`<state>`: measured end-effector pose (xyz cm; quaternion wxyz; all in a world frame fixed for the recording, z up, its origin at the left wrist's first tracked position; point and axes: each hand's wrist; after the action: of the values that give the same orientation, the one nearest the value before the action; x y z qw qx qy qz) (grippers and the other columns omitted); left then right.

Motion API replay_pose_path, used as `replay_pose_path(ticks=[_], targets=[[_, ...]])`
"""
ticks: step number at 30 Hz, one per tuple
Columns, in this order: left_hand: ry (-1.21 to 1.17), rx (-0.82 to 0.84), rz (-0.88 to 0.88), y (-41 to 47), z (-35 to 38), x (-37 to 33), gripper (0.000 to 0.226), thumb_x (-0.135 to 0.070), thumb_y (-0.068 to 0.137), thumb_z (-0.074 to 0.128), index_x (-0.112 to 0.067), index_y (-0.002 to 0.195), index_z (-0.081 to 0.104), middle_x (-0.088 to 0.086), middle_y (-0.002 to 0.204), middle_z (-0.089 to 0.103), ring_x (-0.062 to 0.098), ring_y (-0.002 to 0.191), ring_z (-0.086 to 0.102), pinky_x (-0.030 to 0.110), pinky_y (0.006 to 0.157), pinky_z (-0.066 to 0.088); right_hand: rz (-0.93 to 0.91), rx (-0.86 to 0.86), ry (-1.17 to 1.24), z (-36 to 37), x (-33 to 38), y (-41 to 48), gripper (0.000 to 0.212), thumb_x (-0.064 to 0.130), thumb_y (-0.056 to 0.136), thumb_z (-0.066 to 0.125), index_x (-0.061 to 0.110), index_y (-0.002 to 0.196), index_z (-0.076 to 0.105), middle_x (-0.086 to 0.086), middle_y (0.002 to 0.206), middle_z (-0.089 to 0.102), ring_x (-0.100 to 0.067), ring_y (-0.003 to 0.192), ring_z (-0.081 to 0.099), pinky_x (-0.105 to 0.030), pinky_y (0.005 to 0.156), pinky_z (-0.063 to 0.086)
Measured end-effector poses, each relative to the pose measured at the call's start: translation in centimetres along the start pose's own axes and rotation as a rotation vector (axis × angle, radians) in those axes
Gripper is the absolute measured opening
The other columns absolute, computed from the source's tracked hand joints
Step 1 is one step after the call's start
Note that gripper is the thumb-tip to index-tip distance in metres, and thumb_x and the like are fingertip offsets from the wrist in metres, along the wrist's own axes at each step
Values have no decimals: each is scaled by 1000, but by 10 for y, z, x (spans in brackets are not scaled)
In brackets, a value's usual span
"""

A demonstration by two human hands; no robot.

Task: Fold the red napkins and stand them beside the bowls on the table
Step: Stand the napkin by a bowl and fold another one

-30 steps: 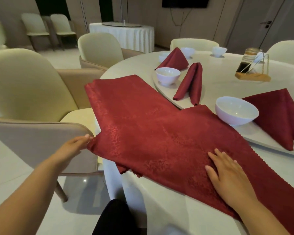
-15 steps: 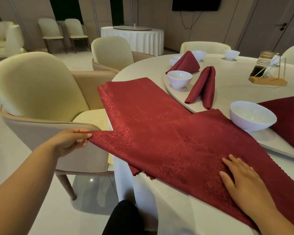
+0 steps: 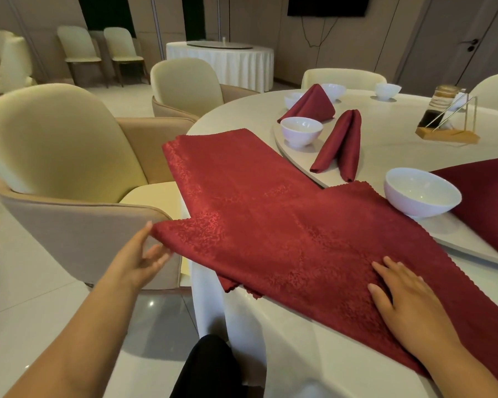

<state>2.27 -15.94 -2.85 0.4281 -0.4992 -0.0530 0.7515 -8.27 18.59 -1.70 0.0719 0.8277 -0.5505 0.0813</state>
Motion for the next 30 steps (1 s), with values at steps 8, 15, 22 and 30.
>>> replay_pose_path(ticks=[8,15,22,30], targets=[[170,4,167,-28,16,51,48,-10,92,53,-5,137,39,25,114,58,22,90,65,30,70,48,4,-6,-19,-1,1,-2,48,36,98,30,24,144,21,3,154,12,-13,142,7,-26,113,1],[280,-130,511,-25,16,23,63,4,90,52,-8,144,23,3,66,64,-2,39,55,12,49,51,-4,-4,-37,-2,2,-3,48,36,98,29,24,144,21,3,154,12,-13,142,7,-27,113,2],[247,-74,388,-1,5,-8,37,0,92,48,0,129,46,-11,45,61,-2,38,55,11,46,49,-6,1,-56,-3,3,-4,48,37,98,28,25,144,20,4,154,11,-12,142,7,-27,113,3],[466,-47,508,3,6,-17,35,15,89,37,-13,68,43,6,74,49,5,48,57,11,42,47,9,-26,11,-1,2,-4,47,32,96,39,19,141,32,-1,152,23,-17,141,16,-31,114,6]])
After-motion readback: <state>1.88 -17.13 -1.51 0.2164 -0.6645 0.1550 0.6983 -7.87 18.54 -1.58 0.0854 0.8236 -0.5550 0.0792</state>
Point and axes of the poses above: each hand's wrist, its own y-axis towards the middle knuckle, its own z-axis out of the palm, x = y × z
